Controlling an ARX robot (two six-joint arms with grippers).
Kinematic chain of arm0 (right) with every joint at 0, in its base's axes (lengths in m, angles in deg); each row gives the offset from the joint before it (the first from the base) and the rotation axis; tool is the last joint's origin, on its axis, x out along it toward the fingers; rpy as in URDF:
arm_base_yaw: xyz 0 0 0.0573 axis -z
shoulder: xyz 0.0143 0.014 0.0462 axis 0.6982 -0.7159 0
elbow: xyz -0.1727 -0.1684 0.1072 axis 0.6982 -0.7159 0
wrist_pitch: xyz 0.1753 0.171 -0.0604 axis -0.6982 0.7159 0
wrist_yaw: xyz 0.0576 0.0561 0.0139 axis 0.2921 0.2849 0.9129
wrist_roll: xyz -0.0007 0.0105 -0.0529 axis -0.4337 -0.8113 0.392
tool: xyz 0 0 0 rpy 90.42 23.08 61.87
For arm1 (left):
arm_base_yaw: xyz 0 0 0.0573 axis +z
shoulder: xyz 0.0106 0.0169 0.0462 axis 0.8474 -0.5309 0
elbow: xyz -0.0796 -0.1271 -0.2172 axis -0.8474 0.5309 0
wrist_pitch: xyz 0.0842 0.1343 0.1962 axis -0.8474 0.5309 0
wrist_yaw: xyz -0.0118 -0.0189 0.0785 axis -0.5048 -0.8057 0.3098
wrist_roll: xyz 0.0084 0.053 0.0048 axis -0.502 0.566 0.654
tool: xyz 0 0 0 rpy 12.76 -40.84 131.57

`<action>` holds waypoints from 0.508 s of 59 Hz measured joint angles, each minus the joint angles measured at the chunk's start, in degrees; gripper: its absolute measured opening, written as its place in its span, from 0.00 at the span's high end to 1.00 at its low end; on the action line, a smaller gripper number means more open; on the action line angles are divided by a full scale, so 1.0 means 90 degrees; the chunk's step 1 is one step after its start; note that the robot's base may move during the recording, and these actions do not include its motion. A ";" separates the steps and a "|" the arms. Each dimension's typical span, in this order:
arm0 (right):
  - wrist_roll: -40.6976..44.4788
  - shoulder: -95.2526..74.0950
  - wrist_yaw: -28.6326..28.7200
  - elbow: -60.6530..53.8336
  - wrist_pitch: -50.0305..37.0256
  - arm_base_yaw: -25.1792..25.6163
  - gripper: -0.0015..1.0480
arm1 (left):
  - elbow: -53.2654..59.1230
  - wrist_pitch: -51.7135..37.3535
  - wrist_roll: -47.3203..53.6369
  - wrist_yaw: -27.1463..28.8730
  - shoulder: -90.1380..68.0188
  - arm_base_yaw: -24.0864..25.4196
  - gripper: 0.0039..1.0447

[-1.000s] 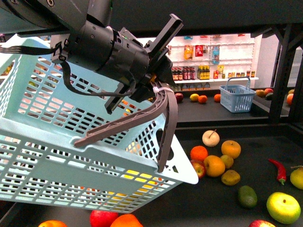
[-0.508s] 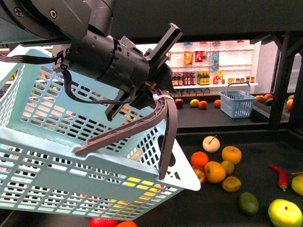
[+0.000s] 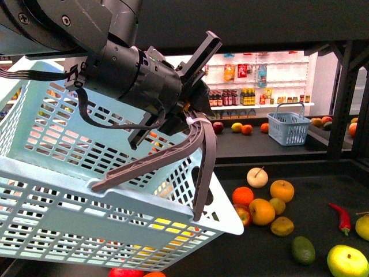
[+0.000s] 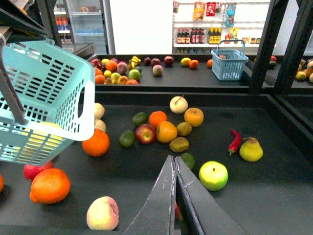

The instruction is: Pick lemon from shelf

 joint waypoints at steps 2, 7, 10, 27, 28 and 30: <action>0.0000 0.0000 0.0000 0.0000 0.0000 0.0000 0.97 | 0.0000 0.0000 -0.0002 0.0000 0.0002 0.0000 0.93; 0.0002 0.0002 0.0000 0.0000 0.0000 0.0000 0.91 | 0.0000 0.0000 0.0000 0.0002 0.0002 0.0000 0.93; 0.0002 0.0002 0.0000 0.0000 0.0000 0.0002 0.83 | 0.0000 0.0000 0.0000 0.0002 0.0002 0.0000 0.93; 0.0002 0.0002 0.0000 0.0000 0.0000 0.0002 0.33 | 0.0192 -0.0942 0.0180 0.0869 0.0002 -0.0007 0.93; 0.0002 0.0002 -0.0002 0.0000 0.0000 0.0002 0.32 | 0.0192 -0.0962 0.0187 0.0884 0.0005 0.0000 0.93; 0.0002 0.0002 0.0000 0.0000 0.0000 0.0002 0.25 | 0.0192 -0.1027 0.0192 0.0979 0.0005 0.0027 0.93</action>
